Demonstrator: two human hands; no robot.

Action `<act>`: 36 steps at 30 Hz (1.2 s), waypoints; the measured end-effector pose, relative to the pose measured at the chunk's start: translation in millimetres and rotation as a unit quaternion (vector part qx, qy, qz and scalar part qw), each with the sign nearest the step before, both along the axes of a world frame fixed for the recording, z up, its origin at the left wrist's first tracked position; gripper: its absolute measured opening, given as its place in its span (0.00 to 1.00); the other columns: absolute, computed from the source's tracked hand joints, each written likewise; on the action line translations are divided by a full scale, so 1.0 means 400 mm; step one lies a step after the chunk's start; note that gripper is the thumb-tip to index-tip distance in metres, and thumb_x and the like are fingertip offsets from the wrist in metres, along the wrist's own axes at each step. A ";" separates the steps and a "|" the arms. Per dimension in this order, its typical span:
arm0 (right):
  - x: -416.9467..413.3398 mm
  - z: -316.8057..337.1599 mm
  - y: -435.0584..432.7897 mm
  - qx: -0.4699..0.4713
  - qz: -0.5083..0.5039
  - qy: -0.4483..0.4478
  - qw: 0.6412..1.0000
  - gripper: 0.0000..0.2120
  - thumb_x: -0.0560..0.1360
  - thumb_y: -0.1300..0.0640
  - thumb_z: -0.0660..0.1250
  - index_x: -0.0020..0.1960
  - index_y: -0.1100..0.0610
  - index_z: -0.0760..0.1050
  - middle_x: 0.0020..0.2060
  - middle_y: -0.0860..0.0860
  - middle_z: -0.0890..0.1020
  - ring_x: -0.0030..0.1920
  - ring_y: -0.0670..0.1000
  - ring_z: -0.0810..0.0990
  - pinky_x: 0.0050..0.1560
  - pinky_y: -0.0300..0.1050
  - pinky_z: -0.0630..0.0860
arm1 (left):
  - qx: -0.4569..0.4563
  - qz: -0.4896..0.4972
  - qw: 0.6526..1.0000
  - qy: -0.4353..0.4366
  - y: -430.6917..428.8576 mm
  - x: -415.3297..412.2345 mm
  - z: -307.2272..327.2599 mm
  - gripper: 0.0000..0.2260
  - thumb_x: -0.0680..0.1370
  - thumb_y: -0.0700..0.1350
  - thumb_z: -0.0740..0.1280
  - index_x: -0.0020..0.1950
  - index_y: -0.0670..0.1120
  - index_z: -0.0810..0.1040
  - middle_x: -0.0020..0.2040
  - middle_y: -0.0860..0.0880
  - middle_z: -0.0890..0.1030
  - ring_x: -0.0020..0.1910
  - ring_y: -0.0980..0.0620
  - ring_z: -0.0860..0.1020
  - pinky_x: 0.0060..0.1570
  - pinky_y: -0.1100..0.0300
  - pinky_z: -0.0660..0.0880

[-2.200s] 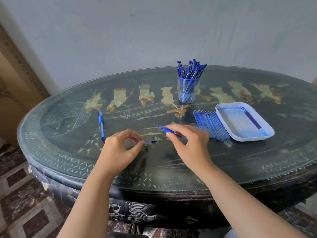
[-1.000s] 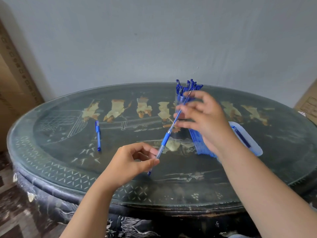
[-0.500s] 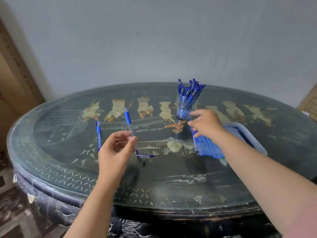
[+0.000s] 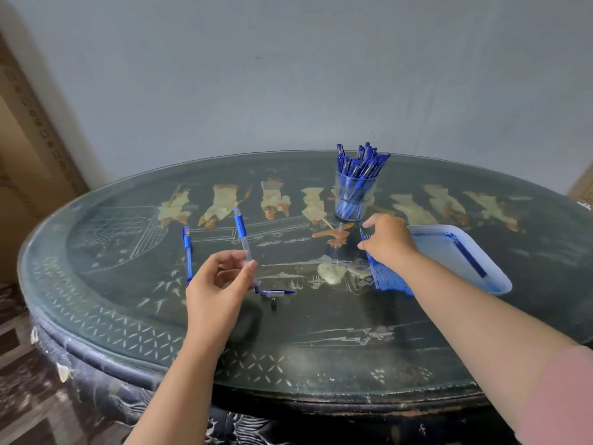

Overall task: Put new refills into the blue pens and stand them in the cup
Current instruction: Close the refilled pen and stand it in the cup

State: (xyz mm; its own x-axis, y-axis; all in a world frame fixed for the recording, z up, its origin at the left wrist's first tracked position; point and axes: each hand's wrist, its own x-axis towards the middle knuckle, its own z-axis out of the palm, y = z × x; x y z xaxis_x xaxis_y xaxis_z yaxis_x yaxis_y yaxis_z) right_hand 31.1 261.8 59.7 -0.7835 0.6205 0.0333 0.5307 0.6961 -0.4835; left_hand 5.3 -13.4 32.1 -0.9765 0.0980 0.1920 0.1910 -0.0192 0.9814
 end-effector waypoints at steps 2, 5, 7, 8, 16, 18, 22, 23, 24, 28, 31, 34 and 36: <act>0.001 0.000 0.002 -0.004 -0.002 0.003 1.000 0.21 0.73 0.62 0.72 0.65 0.56 0.75 0.64 0.56 0.76 0.61 0.56 0.76 0.56 0.47 0.72 | 0.002 -0.001 1.000 0.000 -0.001 0.000 -0.001 0.05 0.75 0.40 0.73 0.49 0.47 0.82 0.42 0.49 0.83 0.37 0.54 0.82 0.48 0.50 0.82; 0.001 0.001 0.004 -0.003 -0.005 0.003 1.000 0.21 0.73 0.62 0.73 0.65 0.56 0.75 0.65 0.56 0.75 0.61 0.57 0.76 0.57 0.48 0.72 | 0.006 -0.002 1.000 -0.005 -0.001 0.000 -0.003 0.05 0.75 0.39 0.73 0.49 0.46 0.81 0.41 0.49 0.83 0.37 0.54 0.82 0.47 0.52 0.82; 0.002 0.000 0.002 -0.003 -0.002 0.000 1.000 0.21 0.74 0.61 0.73 0.66 0.57 0.75 0.65 0.56 0.74 0.64 0.57 0.74 0.57 0.47 0.71 | 0.007 -0.003 1.000 -0.007 0.000 -0.001 -0.004 0.05 0.75 0.40 0.73 0.49 0.46 0.82 0.41 0.49 0.82 0.37 0.52 0.82 0.47 0.53 0.82; 0.002 -0.002 0.001 -0.002 0.000 -0.002 1.000 0.21 0.74 0.61 0.73 0.66 0.57 0.74 0.65 0.56 0.75 0.65 0.57 0.73 0.57 0.47 0.71 | 0.009 -0.004 1.000 -0.008 0.000 -0.002 -0.005 0.05 0.75 0.40 0.73 0.49 0.47 0.82 0.40 0.50 0.82 0.37 0.51 0.82 0.46 0.54 0.81; 0.006 -0.019 0.002 -0.001 -0.013 -0.002 1.000 0.20 0.73 0.61 0.73 0.64 0.56 0.75 0.62 0.56 0.76 0.62 0.57 0.74 0.53 0.46 0.71 | 0.008 -0.006 1.000 -0.011 -0.001 -0.004 -0.007 0.05 0.75 0.39 0.73 0.49 0.46 0.82 0.41 0.49 0.82 0.37 0.51 0.82 0.42 0.61 0.81; 0.008 -0.019 -0.002 -0.001 -0.015 0.001 1.000 0.19 0.74 0.61 0.73 0.64 0.56 0.75 0.62 0.56 0.76 0.61 0.57 0.75 0.53 0.47 0.72 | 0.006 -0.008 1.000 -0.011 -0.001 -0.005 -0.007 0.05 0.75 0.40 0.73 0.49 0.47 0.82 0.41 0.49 0.82 0.37 0.50 0.82 0.42 0.61 0.81; 0.008 -0.019 -0.011 -0.009 -0.008 0.006 1.000 0.18 0.75 0.60 0.72 0.64 0.56 0.75 0.63 0.56 0.76 0.60 0.57 0.75 0.52 0.46 0.72 | 0.001 -0.009 1.000 -0.008 -0.002 -0.005 -0.009 0.05 0.74 0.40 0.73 0.48 0.47 0.82 0.41 0.49 0.83 0.38 0.49 0.82 0.42 0.61 0.81; 0.010 -0.018 -0.014 -0.010 -0.006 0.007 1.000 0.18 0.75 0.59 0.71 0.64 0.56 0.74 0.63 0.56 0.76 0.60 0.57 0.76 0.50 0.45 0.71 | 0.001 -0.010 1.000 -0.008 -0.002 -0.004 -0.009 0.05 0.74 0.40 0.73 0.49 0.47 0.82 0.41 0.50 0.83 0.38 0.49 0.82 0.42 0.61 0.81; 0.012 -0.018 -0.017 -0.010 -0.006 0.009 1.000 0.18 0.76 0.58 0.71 0.64 0.56 0.74 0.63 0.56 0.75 0.59 0.57 0.76 0.48 0.44 0.70 | 0.001 -0.010 1.000 -0.008 -0.002 -0.003 -0.008 0.05 0.75 0.40 0.73 0.49 0.47 0.82 0.41 0.50 0.83 0.38 0.49 0.82 0.42 0.60 0.81; 0.023 -0.017 -0.033 -0.001 -0.001 0.003 1.000 0.16 0.78 0.56 0.69 0.65 0.55 0.74 0.62 0.56 0.76 0.58 0.57 0.77 0.47 0.43 0.68 | -0.003 -0.008 1.000 -0.010 -0.004 0.001 -0.006 0.05 0.75 0.40 0.73 0.48 0.48 0.82 0.40 0.52 0.83 0.37 0.51 0.83 0.46 0.54 0.82; 0.030 -0.028 -0.046 -0.016 0.004 0.023 1.000 0.15 0.77 0.56 0.69 0.63 0.55 0.75 0.59 0.56 0.78 0.55 0.55 0.78 0.48 0.44 0.71 | -0.008 -0.008 1.000 -0.010 -0.006 0.003 -0.003 0.05 0.75 0.41 0.73 0.49 0.49 0.82 0.41 0.51 0.83 0.37 0.51 0.83 0.48 0.50 0.82; 0.050 -0.040 -0.063 -0.028 0.020 0.036 0.999 0.13 0.78 0.57 0.68 0.62 0.54 0.75 0.51 0.55 0.81 0.50 0.53 0.79 0.47 0.44 0.74 | -0.008 -0.009 1.000 -0.009 -0.007 0.007 -0.003 0.05 0.74 0.41 0.73 0.49 0.48 0.82 0.41 0.50 0.83 0.38 0.49 0.83 0.50 0.47 0.82; 0.073 -0.050 -0.078 -0.041 0.028 0.065 0.997 0.11 0.78 0.57 0.67 0.60 0.53 0.76 0.40 0.52 0.81 0.42 0.50 0.79 0.42 0.44 0.74 | -0.006 -0.011 1.000 -0.006 -0.010 0.010 -0.001 0.05 0.75 0.40 0.73 0.49 0.48 0.82 0.42 0.49 0.83 0.38 0.48 0.83 0.50 0.46 0.81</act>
State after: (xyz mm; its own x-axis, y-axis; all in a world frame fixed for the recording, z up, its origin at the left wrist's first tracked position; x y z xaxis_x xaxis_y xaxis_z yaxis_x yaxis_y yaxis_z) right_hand 60.2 230.7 39.9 -0.8099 0.5800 0.0875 0.4208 0.6784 -0.6022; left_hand 9.5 -17.4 31.6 -0.9763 0.1226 0.1786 0.1786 -0.0108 0.9839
